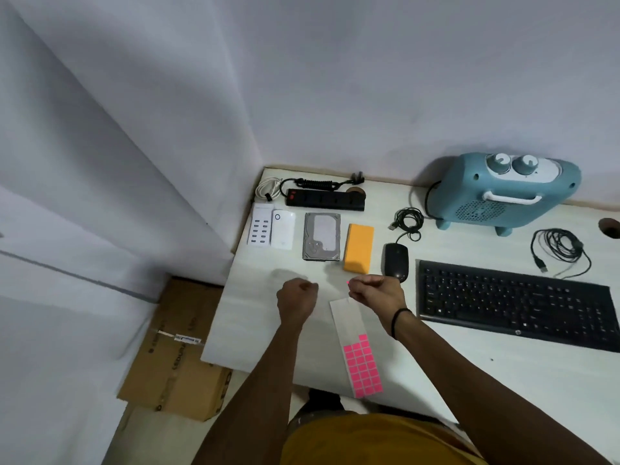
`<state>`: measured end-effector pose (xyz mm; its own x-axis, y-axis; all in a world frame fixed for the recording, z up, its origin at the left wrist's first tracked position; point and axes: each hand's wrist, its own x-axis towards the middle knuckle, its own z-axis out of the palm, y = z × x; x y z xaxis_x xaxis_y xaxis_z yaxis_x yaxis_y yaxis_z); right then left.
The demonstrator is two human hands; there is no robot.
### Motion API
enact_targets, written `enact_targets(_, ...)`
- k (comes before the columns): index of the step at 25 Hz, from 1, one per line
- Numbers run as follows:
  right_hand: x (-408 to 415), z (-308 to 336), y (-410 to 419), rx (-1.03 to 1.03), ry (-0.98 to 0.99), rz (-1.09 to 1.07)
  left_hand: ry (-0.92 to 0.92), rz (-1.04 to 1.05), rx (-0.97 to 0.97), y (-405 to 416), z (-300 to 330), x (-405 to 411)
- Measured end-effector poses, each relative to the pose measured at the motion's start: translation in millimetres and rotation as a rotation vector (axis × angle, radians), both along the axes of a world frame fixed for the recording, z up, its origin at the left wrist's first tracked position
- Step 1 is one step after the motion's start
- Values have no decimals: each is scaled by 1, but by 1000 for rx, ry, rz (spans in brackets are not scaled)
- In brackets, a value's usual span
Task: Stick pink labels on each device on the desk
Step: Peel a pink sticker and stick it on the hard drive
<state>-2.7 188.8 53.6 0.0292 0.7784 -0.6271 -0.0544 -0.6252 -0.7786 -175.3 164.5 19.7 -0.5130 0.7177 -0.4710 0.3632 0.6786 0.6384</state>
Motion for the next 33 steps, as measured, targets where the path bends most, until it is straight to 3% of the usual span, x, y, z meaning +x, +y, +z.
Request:
enact_targets(7,-34,-9,7,-59,-62,-133,259,-279,21,110,-15,-25)
enact_targets(10,-30,-16,7,-75,-69,-186,250,-320,-46,142,-24,-14)
enact_targets(17,-5,-27,0,-130,-144,-276,339,-286,-180,177,-46,9)
enact_targets(24,-10,-37,-1,-181,-261,-279,242,-226,-287,177,-50,8)
enact_targets(33,-8,-23,38,-67,-269,-235,243,-191,-294,196,-38,10)
